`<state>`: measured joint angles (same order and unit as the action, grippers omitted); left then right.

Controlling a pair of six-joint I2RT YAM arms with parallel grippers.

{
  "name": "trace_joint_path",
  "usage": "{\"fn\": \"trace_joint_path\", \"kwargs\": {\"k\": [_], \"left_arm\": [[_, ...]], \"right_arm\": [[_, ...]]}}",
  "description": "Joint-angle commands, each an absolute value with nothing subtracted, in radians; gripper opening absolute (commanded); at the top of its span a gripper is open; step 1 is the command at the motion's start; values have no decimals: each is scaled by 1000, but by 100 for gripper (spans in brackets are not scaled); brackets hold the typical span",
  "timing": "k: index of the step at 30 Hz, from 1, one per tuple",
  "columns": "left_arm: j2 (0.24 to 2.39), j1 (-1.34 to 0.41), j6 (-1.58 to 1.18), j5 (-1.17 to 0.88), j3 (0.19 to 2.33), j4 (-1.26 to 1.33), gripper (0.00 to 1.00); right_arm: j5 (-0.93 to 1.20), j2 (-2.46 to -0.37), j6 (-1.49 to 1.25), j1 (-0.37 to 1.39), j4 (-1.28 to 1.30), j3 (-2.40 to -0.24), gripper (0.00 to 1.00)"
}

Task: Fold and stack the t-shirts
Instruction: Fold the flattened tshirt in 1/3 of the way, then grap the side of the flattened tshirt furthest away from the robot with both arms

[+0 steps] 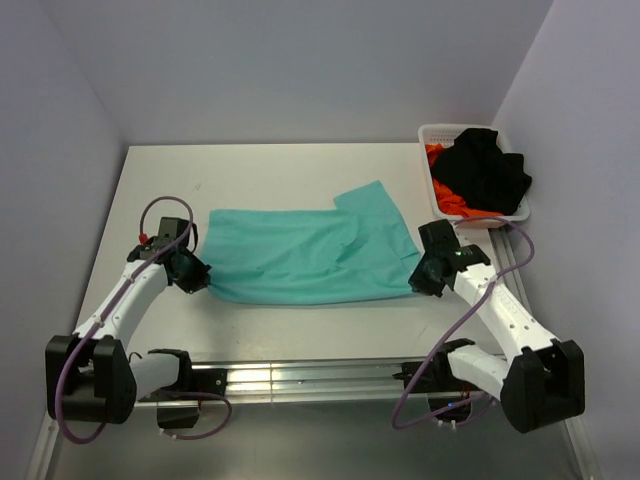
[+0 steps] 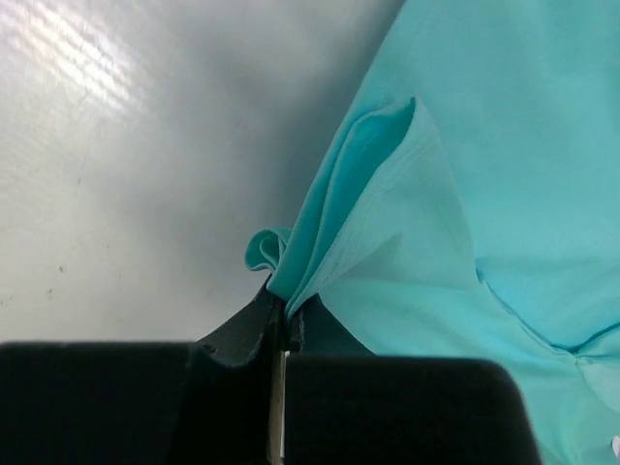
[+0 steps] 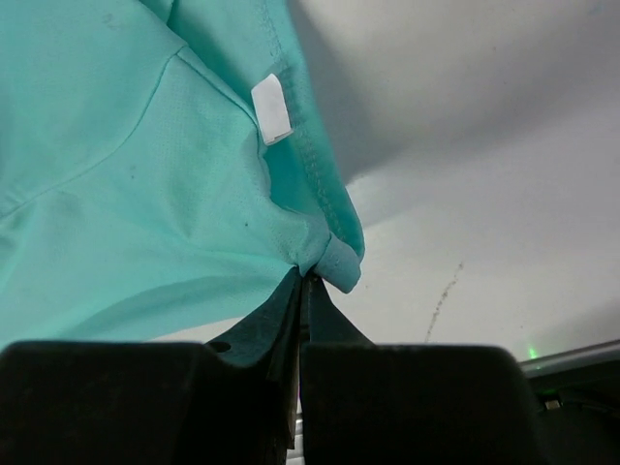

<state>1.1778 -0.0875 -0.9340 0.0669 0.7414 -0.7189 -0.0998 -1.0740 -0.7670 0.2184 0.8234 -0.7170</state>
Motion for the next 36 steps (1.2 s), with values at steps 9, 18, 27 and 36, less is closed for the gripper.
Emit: {"fn": "trace_joint_path", "kwargs": {"k": [9, 18, 27, 36], "left_arm": [[1056, -158, -1132, 159, 718, -981, 94], [1027, -164, -1079, 236, 954, -938, 100], [1682, -118, -871, 109, 1469, -733, 95], [2091, -34, -749, -30, 1841, -724, 89]], "right_arm": [[-141, -930, -876, 222, 1047, -640, 100], [-202, -966, -783, 221, 982, -914, 100], [-121, -1691, -575, 209, 917, -1657, 98], [-107, -2310, -535, 189, 1046, -2371, 96]]}}
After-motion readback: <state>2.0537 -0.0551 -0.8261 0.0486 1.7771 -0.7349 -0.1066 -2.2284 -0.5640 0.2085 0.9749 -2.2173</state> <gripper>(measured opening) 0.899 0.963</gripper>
